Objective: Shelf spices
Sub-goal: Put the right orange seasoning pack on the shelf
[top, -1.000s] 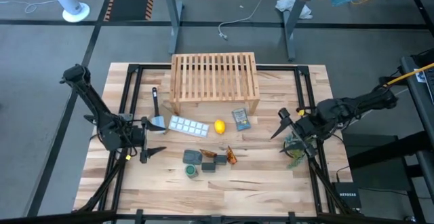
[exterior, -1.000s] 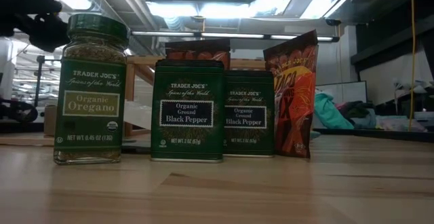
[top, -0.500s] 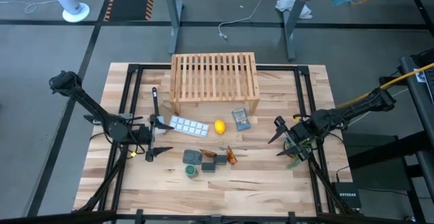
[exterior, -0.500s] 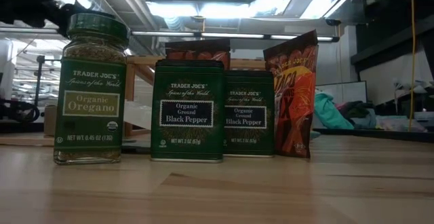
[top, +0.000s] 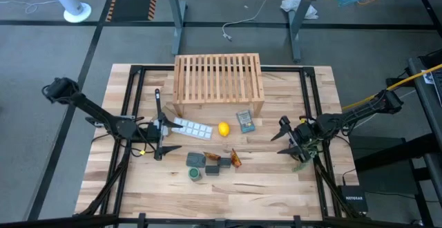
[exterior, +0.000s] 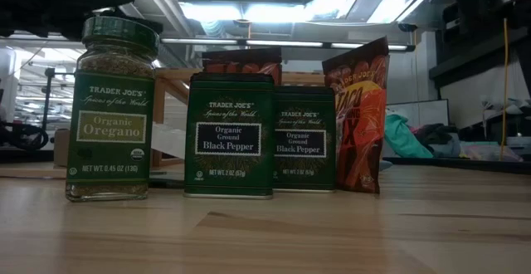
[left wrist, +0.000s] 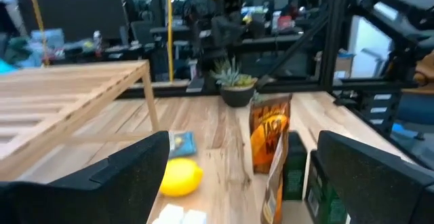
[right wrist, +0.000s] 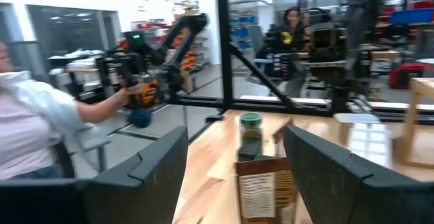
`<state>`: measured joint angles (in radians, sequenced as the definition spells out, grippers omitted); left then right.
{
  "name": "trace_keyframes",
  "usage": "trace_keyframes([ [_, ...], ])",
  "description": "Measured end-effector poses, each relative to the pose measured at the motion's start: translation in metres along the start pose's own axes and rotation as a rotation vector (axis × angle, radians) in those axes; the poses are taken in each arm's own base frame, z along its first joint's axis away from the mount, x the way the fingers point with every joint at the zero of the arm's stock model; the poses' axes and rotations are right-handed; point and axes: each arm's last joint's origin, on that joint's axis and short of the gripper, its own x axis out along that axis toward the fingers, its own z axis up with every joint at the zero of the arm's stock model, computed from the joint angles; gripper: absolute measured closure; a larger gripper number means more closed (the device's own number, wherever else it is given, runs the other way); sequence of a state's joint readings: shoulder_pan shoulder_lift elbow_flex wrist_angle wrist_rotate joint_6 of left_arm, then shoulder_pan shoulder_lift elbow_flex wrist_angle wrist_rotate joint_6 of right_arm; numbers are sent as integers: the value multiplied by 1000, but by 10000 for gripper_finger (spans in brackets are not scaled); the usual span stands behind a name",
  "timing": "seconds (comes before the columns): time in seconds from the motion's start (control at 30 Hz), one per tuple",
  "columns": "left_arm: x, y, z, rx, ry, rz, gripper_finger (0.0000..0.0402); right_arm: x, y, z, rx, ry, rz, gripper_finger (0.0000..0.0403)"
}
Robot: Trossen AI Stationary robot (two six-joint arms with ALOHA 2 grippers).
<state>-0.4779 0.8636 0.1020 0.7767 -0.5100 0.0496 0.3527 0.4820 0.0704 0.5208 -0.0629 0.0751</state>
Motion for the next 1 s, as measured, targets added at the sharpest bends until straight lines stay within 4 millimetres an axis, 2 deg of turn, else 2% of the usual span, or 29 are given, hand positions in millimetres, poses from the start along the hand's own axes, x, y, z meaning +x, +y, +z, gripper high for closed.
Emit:
trace_keyframes([
  [0.27, 14, 4, -4, 17, -35, -24, 34, 4, -6, -14, 134, 101, -190, 152],
  [0.43, 20, 4, -14, 29, 2, -14, 34, 7, -9, -15, 266, 66, -285, 152],
  [0.7, 23, 2, -15, 20, -23, -13, 34, 7, -12, -13, 274, 29, -379, 152],
  [1.0, 23, 2, -14, 58, -28, -12, 34, 11, -10, -19, 338, 75, -320, 152],
])
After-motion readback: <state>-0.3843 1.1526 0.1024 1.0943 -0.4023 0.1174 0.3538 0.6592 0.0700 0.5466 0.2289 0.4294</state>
